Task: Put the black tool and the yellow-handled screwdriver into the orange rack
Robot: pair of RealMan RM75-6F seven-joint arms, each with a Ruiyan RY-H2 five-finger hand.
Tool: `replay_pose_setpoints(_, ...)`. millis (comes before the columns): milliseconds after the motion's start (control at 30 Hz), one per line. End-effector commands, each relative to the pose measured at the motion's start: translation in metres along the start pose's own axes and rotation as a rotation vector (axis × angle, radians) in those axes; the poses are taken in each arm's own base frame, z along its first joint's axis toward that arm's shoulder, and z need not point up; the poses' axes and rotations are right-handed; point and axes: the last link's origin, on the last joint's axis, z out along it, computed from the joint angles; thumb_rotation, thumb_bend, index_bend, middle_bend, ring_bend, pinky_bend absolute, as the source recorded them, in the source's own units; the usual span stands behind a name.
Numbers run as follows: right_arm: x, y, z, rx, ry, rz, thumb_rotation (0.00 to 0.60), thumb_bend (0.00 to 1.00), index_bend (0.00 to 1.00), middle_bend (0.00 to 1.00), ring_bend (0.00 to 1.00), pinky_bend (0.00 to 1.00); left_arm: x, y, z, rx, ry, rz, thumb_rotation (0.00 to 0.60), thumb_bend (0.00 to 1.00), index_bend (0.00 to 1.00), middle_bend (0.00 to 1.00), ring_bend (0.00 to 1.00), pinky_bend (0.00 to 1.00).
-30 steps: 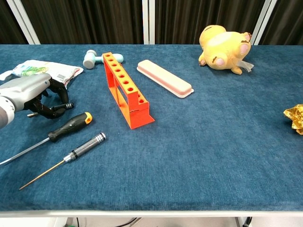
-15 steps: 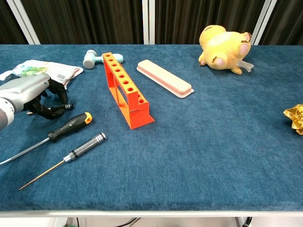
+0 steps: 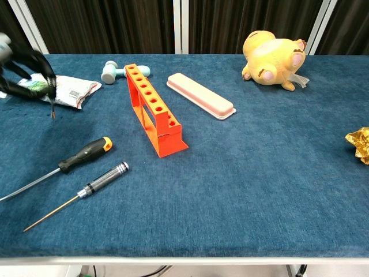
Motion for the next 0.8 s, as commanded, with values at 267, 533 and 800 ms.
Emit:
replay_pose_setpoints(267, -0.001, -0.001, -0.001, 0.002, -0.004, -0.003, 0.600, 0.39, 0.00, 0.00, 0.00, 0.00, 0.050, 0.027, -0.004, -0.107, 0.064, -0.271, 0.600, 0.37, 0.61, 0.43, 0.25, 0.28)
replay_pose_setpoints(533, 0.001, 0.001, 0.000, -0.001, 0.000, 0.004, 0.600, 0.39, 0.00, 0.00, 0.00, 0.00, 0.055, 0.069, 0.008, -0.184, 0.033, -0.255, 0.600, 0.37, 0.61, 0.43, 0.25, 0.30)
replay_pose_setpoints(800, 0.004, 0.002, -0.001, -0.002, 0.012, 0.010, 0.600, 0.39, 0.00, 0.00, 0.00, 0.00, 0.029, 0.103, 0.028, -0.177, -0.044, -0.273, 0.600, 0.38, 0.62, 0.43, 0.25, 0.29)
